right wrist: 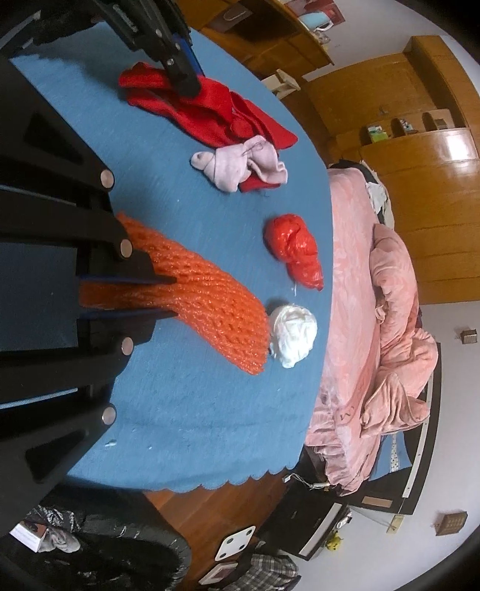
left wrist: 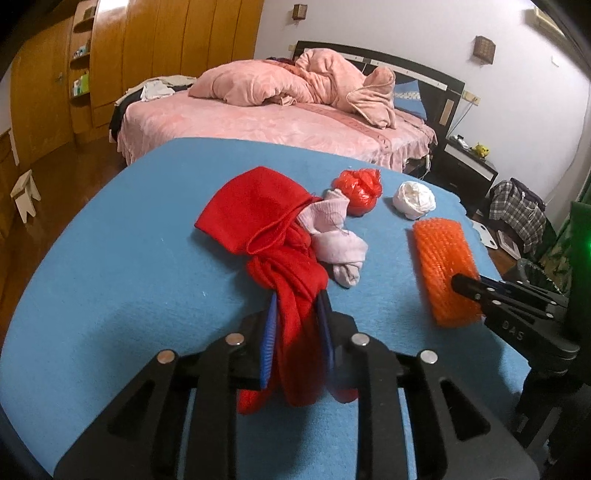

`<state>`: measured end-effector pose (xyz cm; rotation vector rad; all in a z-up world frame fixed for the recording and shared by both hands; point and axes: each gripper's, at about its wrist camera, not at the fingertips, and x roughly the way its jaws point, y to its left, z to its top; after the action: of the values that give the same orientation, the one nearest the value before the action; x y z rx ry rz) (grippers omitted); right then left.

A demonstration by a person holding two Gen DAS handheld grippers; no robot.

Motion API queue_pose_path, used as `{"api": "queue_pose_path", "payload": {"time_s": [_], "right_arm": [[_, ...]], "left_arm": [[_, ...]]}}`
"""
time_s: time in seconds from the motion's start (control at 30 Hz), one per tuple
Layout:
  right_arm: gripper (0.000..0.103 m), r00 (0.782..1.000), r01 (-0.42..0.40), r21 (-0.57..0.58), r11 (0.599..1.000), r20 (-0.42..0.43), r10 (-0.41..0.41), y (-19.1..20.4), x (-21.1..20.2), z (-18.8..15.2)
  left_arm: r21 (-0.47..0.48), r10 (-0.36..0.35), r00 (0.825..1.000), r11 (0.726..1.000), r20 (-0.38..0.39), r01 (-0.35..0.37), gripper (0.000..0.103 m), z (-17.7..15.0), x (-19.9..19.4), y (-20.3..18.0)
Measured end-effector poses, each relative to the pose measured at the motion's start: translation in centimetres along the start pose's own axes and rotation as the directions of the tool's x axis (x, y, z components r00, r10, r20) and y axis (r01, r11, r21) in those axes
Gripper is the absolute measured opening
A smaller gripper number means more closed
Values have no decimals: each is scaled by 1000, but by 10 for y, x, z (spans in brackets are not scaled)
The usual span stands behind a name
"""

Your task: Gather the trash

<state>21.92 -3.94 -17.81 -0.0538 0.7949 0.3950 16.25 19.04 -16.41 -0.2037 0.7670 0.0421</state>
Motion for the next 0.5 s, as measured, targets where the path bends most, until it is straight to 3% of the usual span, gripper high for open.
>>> {"api": "queue_pose_path", "payload": {"time_s": [0.27, 0.37, 0.43, 0.5], "right_arm": [[16, 1000, 3, 10, 1000, -9, -3, -1, 2, -1], [30, 1000, -3, 31, 1000, -10, 4, -4, 0, -2], [48, 1000, -3, 42, 999, -8, 4, -6, -2, -2], [58, 1000, -3, 44, 999, -1, 3, -6, -4, -2]], "left_arm": [[-17, 1, 999, 1000, -54, -2, 31, -2, 16, 1], [-13, 2, 999, 1000, -54, -2, 37, -2, 16, -2], [-2, 5, 999, 1000, -53, -5, 40, -3, 16, -5], [5, 9, 999, 1000, -54, -8, 41, -3, 16, -7]]}}
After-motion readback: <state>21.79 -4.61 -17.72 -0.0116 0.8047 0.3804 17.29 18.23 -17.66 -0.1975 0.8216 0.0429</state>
